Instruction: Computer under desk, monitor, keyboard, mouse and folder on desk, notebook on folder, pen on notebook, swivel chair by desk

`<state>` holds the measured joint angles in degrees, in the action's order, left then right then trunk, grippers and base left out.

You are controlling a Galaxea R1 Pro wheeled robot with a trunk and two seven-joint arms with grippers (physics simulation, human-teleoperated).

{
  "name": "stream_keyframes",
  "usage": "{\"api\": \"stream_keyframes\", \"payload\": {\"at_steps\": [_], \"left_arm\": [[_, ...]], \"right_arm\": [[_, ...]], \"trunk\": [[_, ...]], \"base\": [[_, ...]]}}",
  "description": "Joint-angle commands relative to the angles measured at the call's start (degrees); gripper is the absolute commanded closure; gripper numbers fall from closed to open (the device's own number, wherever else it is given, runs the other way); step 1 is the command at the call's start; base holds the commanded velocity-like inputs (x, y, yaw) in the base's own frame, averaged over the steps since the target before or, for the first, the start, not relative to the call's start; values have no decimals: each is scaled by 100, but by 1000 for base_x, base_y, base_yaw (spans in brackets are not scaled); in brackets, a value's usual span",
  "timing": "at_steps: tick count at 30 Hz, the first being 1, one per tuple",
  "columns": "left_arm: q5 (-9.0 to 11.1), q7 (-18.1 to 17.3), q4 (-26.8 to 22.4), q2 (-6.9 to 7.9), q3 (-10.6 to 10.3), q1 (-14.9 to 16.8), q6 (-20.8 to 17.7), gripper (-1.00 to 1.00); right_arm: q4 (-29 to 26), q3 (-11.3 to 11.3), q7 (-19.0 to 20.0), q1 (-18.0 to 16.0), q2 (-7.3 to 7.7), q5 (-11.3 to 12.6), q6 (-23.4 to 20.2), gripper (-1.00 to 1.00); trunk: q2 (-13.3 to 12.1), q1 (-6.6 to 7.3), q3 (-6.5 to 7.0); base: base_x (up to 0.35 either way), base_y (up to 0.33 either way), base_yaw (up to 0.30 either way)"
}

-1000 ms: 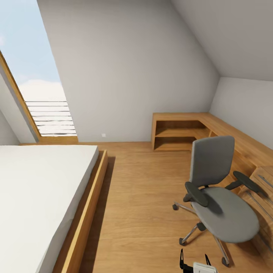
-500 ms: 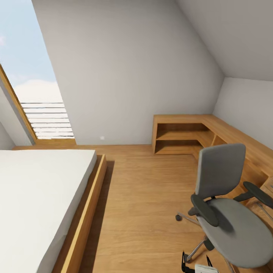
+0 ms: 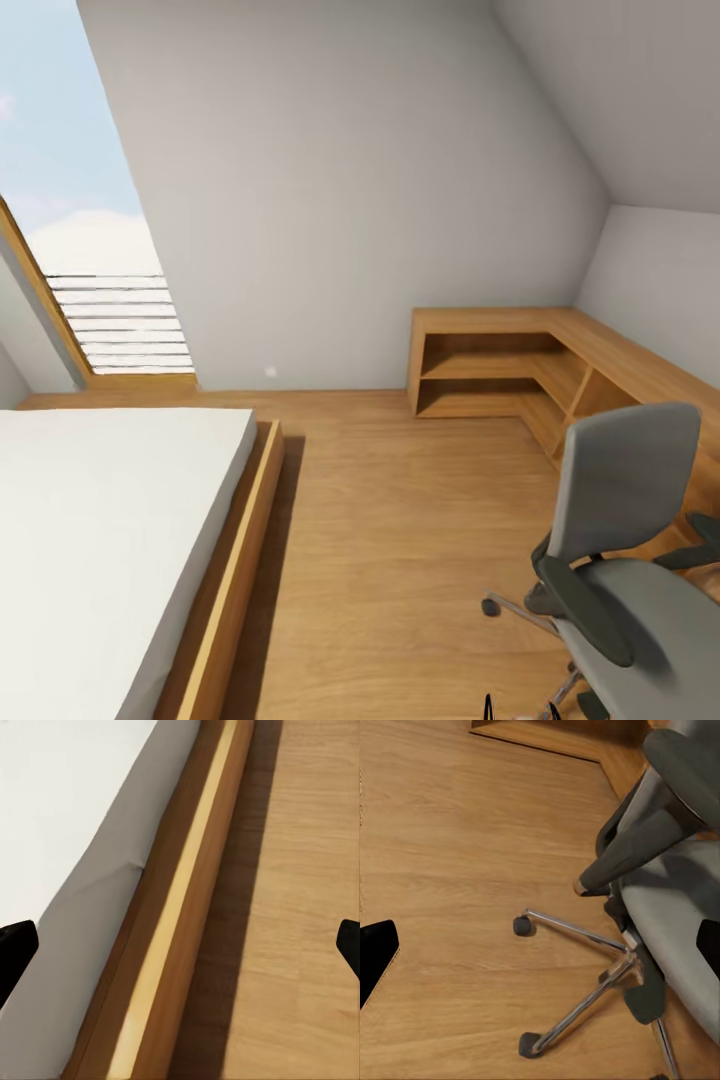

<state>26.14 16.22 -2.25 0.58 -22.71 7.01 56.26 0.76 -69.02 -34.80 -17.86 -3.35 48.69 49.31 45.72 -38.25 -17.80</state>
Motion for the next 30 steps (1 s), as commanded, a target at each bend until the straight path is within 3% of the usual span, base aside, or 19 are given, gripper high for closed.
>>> {"api": "stream_keyframes", "payload": {"at_steps": [1,11,30], "left_arm": [[24,31,-3,0,-51,2,7,-100],[23,31,-3,-5,-57,2,7,-100],[23,30,-3,-4,-50,2,-10,-100]], "right_arm": [[7,-48,-44,-3,-5,9,-5,-100],[8,-50,-44,1,-4,9,-26,-100],[8,-50,-44,1,-4,9,-27,-100]], "trunk": [[5,-4,-7],[5,-4,-7],[5,-4,-7]], "base": [[321,151,0],[308,140,0],[316,-7,0]]}}
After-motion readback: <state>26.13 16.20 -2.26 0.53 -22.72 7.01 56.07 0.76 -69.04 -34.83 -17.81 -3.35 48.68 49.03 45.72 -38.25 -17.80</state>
